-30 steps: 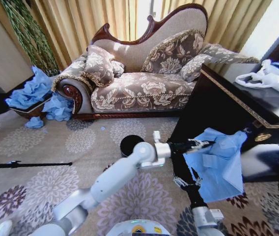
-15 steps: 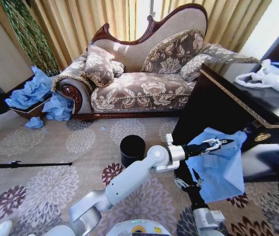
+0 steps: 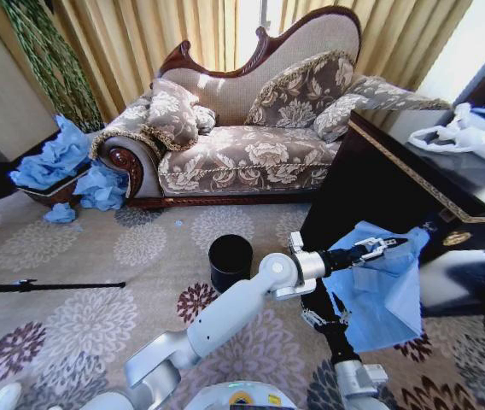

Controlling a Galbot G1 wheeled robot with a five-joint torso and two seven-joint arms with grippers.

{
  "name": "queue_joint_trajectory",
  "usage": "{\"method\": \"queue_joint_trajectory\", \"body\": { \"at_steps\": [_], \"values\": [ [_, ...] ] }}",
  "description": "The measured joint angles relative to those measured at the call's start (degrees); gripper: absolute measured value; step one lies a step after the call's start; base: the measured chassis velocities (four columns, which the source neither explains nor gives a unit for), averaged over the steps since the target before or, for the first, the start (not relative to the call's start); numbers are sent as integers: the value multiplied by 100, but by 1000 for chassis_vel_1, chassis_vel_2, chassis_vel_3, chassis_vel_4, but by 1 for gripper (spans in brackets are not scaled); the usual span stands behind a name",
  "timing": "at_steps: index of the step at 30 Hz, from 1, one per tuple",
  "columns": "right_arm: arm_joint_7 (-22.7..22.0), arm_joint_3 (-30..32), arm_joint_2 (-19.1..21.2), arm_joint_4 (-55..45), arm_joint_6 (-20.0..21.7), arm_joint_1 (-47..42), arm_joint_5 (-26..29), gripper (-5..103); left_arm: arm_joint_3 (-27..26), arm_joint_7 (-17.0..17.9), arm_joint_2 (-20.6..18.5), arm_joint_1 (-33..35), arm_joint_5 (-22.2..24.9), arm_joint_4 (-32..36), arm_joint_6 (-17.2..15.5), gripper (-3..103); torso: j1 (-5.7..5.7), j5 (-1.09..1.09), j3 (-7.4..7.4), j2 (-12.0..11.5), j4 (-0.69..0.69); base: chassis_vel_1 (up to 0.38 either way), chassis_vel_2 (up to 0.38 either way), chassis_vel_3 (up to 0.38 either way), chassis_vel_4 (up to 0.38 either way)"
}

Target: Place a garbage bag over the trash bin.

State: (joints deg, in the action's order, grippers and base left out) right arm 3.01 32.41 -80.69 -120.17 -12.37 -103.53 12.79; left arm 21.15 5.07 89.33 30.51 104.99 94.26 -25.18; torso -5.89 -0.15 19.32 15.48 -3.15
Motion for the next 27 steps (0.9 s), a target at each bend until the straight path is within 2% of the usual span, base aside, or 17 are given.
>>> {"method": "queue_joint_trajectory", "body": {
  "at_steps": [2, 5, 6, 8, 9, 11, 12, 14, 17, 21, 27],
  "values": [
    [-2, 3, -12, 1, -2, -2, -1, 100, 4, -20, -2, -6, -10, -4, 4, 48, 0, 0, 0, 0, 0, 0, 0, 0, 0],
    [-3, -1, -18, 5, -3, -1, -2, 100, 3, -25, -8, -7, -10, 2, 6, 48, 0, 0, 0, 0, 0, 0, 0, 0, 0],
    [-3, -4, -21, 6, -3, 0, -3, 100, 2, -29, -15, -7, -11, 10, 7, 38, 0, 0, 0, 0, 0, 0, 0, 0, 0],
    [-5, -19, -25, 14, -3, 14, -9, 100, -3, -48, -45, -14, -11, 39, 11, 27, 0, 0, 0, 0, 0, 0, 0, 0, 0],
    [-5, -19, -25, 14, -3, 14, -9, 100, -3, -48, -45, -14, -11, 39, 11, 27, 0, 0, 0, 0, 0, 0, 0, 0, 0],
    [-10, -31, -24, 14, 1, 29, -14, 100, -4, -53, -47, -15, -15, 39, 13, 16, 0, 0, 0, 0, 0, 0, 0, 0, 0],
    [-10, -31, -24, 14, 1, 29, -14, 100, -4, -53, -47, -15, -15, 39, 13, 16, 0, 0, 0, 0, 0, 0, 0, 0, 0],
    [-10, -33, -24, 14, 2, 23, -19, 100, -3, -60, -36, -14, -24, 41, 17, 6, 0, 0, 0, 0, 0, 0, 0, 0, 0],
    [-11, -31, -29, 5, 2, 10, -24, 100, -1, -62, -31, -9, -39, 43, 18, 1, 0, 0, 0, 0, 0, 0, 0, 0, 0],
    [-12, -27, -37, -4, 2, 6, -35, 100, -1, -59, -88, -7, -55, 113, 18, 0, 0, 0, 0, 0, 0, 0, 0, 0, 0],
    [-17, -46, -93, 19, 2, 45, -67, 100, 24, 85, -439, -67, 28, 299, 0, 0, 0, 0, 0, 0, 1, 0, 0, 0, 0]
  ]
}}
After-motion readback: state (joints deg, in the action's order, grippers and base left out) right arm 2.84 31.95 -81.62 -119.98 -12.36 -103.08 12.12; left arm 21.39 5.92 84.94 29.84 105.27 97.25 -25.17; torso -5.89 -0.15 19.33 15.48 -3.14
